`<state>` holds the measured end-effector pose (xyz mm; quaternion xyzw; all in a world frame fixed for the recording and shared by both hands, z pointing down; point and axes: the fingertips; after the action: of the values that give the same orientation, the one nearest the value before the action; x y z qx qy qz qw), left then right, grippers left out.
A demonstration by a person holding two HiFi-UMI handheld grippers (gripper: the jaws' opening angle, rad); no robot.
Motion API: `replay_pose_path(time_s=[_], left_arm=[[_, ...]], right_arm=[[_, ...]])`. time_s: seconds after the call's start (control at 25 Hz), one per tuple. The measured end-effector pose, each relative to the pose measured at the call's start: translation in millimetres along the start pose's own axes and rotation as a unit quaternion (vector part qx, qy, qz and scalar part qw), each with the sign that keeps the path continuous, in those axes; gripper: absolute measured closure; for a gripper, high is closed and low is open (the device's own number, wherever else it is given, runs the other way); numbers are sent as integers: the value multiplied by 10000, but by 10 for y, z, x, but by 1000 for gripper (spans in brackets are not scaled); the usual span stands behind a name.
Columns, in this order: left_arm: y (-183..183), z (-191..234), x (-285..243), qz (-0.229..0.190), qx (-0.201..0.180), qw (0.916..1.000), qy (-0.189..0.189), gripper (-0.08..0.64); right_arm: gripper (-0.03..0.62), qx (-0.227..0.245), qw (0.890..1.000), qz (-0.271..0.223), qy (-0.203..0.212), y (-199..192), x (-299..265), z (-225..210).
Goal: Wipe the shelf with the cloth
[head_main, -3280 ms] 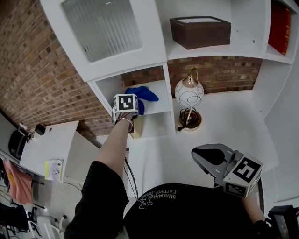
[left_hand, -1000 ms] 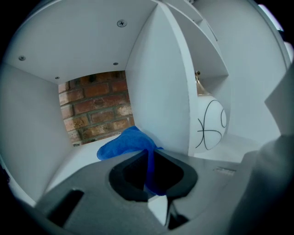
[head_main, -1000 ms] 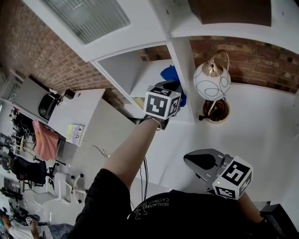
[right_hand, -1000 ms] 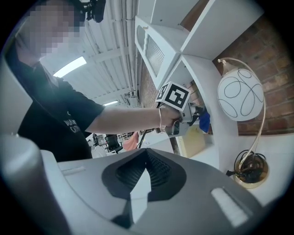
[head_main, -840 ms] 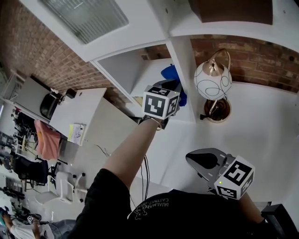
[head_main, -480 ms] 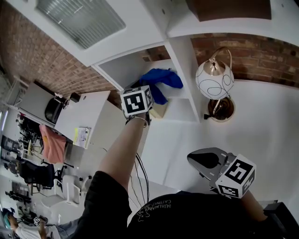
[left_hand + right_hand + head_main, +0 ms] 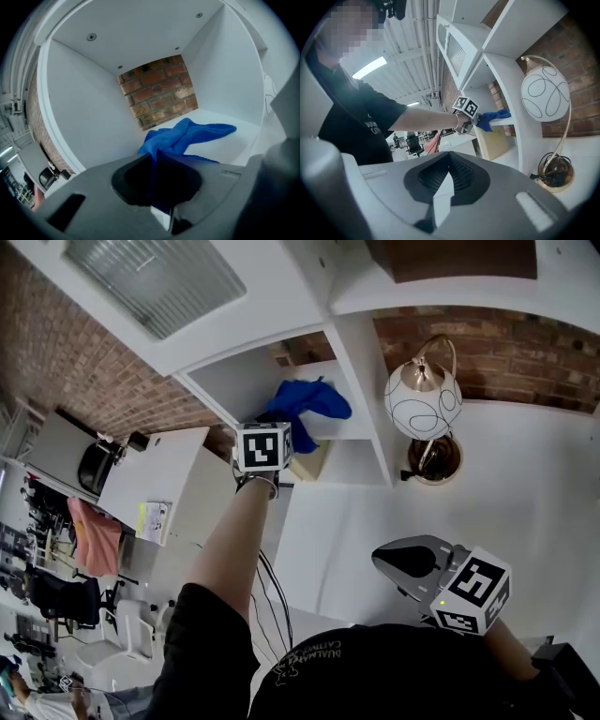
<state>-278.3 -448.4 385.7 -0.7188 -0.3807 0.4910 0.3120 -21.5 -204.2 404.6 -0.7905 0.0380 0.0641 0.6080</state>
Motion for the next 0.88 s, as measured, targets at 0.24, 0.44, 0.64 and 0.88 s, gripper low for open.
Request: replay_pose_path(time_s=[0.24,0.44,0.64,0.88], left_arm=[[45,-253,-7,57,-298,9989,-352,535],[133,-583,15,-40,-622,9961,-621,540],[192,-801,32,-25,-683,9941,-841,541],[313,-1157,99,-213,-625,9900,-1244,541]], right_arm=[[583,-11,9999,5,-101,15,13,-20],[583,-15,9998,-40,-175,18,44,-25],[584,-41,9997,-56,-251,-1,102,-28],[583,-55,9990,-109,-433,3,199,-40]])
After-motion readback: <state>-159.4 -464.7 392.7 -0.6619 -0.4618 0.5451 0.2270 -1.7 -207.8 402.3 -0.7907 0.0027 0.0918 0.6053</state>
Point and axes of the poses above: the fingertips, and each gripper's own axes: x backward along the fingers, z to its left, y out of its top, and after that the axes turned 4 degrees about x, right-handed
